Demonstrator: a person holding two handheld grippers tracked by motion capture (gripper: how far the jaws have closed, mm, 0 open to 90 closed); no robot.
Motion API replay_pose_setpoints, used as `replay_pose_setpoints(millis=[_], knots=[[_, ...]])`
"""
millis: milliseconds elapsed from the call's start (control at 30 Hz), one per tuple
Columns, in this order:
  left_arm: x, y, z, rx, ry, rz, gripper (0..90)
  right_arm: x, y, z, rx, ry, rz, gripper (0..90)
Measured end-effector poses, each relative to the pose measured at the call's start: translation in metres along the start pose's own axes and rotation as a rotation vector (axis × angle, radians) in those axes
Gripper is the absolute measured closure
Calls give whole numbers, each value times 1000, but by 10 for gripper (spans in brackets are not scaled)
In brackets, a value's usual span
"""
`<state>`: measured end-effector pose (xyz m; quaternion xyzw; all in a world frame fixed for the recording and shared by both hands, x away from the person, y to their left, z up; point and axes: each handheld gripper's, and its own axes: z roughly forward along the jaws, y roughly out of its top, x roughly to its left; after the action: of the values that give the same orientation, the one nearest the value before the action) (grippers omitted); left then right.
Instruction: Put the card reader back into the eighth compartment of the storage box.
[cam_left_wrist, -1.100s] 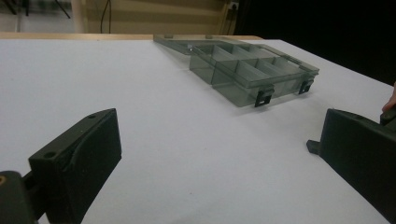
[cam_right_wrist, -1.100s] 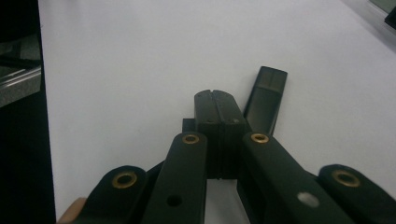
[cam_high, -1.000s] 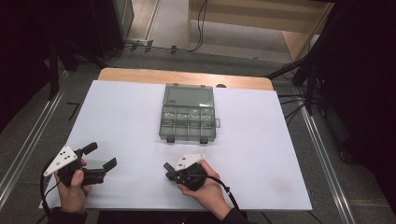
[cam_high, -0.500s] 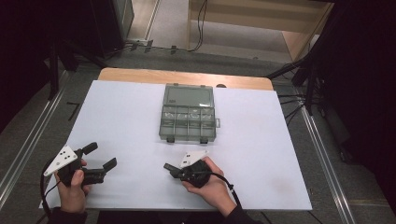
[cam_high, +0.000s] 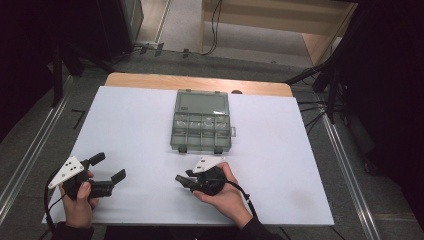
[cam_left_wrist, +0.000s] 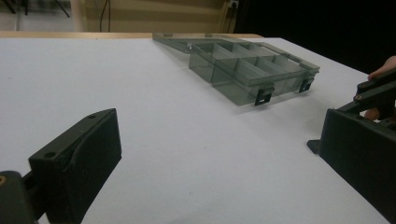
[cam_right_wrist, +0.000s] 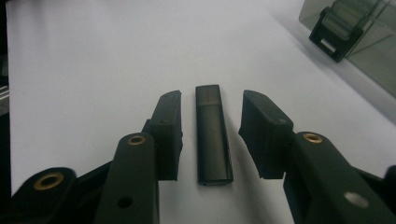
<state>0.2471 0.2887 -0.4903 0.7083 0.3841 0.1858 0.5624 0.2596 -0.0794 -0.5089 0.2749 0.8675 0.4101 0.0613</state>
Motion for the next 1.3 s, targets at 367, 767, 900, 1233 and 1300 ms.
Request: replay_pose_setpoints(millis=[367,767,900,1233,1300], knots=[[0,0,0,0,-1,-1,0,3,-4,7,38,-24,-51,701],[-1,0,1,-2,-1,1,0,5,-5,7,30,-45,-62,713],[-1,0,1,-1,-1,0,0,4,-5,5,21,-30,-45,713],[-1,0,1,-1,-3,0,0,-1,-1,-6,-18,-26,-28,713],[-1,0,1,-3,-5,3,0,-1,0,-9,-25,-27,-23,713]])
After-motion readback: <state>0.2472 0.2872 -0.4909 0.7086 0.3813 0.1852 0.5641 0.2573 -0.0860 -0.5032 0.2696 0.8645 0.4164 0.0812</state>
